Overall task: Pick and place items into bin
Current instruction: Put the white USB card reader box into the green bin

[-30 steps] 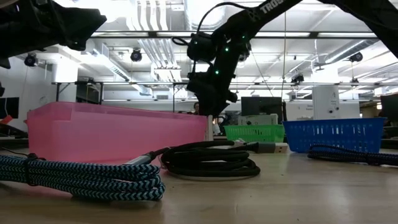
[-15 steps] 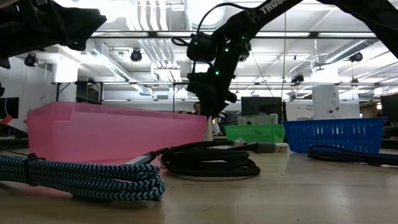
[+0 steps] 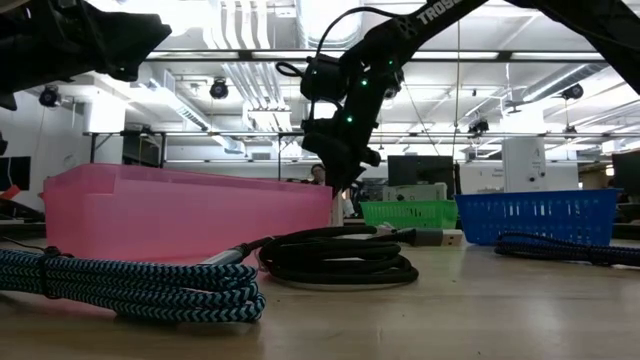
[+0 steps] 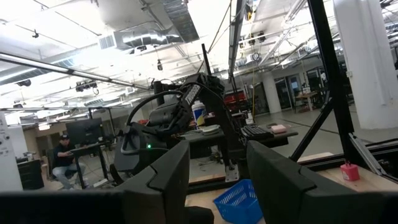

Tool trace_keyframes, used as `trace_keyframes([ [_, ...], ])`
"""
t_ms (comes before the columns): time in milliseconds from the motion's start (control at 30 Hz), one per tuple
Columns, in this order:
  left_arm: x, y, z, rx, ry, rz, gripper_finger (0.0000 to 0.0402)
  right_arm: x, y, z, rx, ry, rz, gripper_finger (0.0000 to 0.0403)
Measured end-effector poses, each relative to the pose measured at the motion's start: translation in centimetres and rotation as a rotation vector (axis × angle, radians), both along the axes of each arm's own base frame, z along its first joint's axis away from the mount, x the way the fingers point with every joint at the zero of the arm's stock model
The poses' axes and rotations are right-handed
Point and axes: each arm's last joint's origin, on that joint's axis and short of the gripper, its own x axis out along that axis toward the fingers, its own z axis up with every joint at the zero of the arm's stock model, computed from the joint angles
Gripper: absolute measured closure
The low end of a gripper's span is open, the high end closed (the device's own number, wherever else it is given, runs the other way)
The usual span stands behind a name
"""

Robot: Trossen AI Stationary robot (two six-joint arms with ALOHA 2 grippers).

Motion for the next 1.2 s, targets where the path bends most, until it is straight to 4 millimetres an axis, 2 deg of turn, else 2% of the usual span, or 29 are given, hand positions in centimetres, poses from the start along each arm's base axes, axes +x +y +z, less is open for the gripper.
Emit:
trace_keyframes([
  [233, 0.0, 0.0, 0.0, 0.0, 0.0, 0.0, 0.0256, -0.4, 0.1, 0.5, 0.014, 0.011, -0.019, 0.0361],
  [433, 0.0, 0.0, 0.0, 0.0, 0.0, 0.0, 0.0256, -1.2, 0.4, 3.2, 0.01, -0.046, -0.047, 0.0364],
  [733, 0.0, 0.0, 0.0, 0.0, 0.0, 0.0, 0.0256, -3.6, 1.4, 8.1, -0.007, -0.102, -0.044, 0.0365],
  [1200, 0.0, 0.0, 0.0, 0.0, 0.003, 0.0, 0.0256, -7.0, 4.1, 12.0, 0.004, -0.06, -0.069, 0.0365],
])
